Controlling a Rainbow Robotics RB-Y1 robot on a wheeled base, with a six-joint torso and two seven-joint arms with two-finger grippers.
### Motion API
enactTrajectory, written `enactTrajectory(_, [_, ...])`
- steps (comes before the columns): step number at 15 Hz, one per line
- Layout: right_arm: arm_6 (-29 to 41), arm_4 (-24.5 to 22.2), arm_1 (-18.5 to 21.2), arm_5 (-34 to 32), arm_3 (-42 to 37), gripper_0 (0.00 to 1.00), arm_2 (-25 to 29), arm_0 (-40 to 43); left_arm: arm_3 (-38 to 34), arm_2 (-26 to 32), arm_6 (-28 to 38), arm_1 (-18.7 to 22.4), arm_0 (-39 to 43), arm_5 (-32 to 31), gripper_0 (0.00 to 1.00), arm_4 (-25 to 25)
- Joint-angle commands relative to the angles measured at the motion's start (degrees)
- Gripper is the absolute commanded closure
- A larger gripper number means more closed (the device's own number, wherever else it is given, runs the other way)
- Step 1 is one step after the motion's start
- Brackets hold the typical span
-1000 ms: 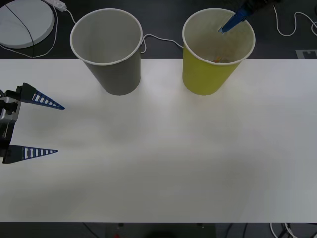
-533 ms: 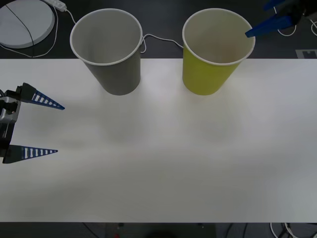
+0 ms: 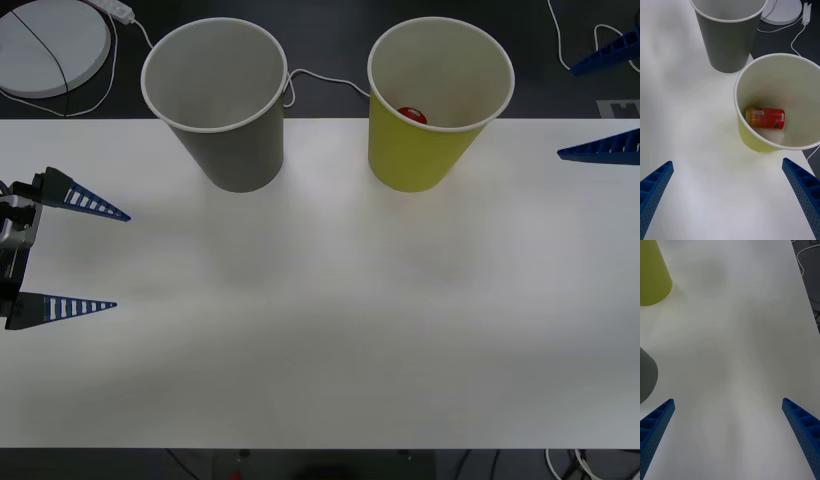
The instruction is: Put the can into the green bin and the plastic bottle into the gray bin
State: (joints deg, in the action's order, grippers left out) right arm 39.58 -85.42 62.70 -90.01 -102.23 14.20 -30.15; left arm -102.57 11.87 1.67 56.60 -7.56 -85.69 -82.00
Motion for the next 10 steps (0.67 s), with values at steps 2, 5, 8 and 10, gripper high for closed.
enactTrajectory(2, [-11.5, 3.2, -0.7, 0.0, -0.7, 0.00, 4.3, 8.3, 0.0, 0.0, 0.0, 0.0, 0.0, 0.0, 0.00, 0.0])
enactTrajectory(5, [-19.2, 4.7, -2.1, 0.0, -0.7, 0.00, 7.1, 14.3, 0.0, 0.0, 0.0, 0.0, 0.0, 0.0, 0.00, 0.0])
enactTrajectory(8, [-26.0, 5.0, -3.8, 0.0, -0.7, 0.00, 8.8, 18.8, 0.0, 0.0, 0.0, 0.0, 0.0, 0.0, 0.00, 0.0])
enactTrajectory(10, [-29.0, 5.0, -5.0, 0.0, -0.7, 0.00, 10.1, 21.3, 0.0, 0.0, 0.0, 0.0, 0.0, 0.0, 0.00, 0.0])
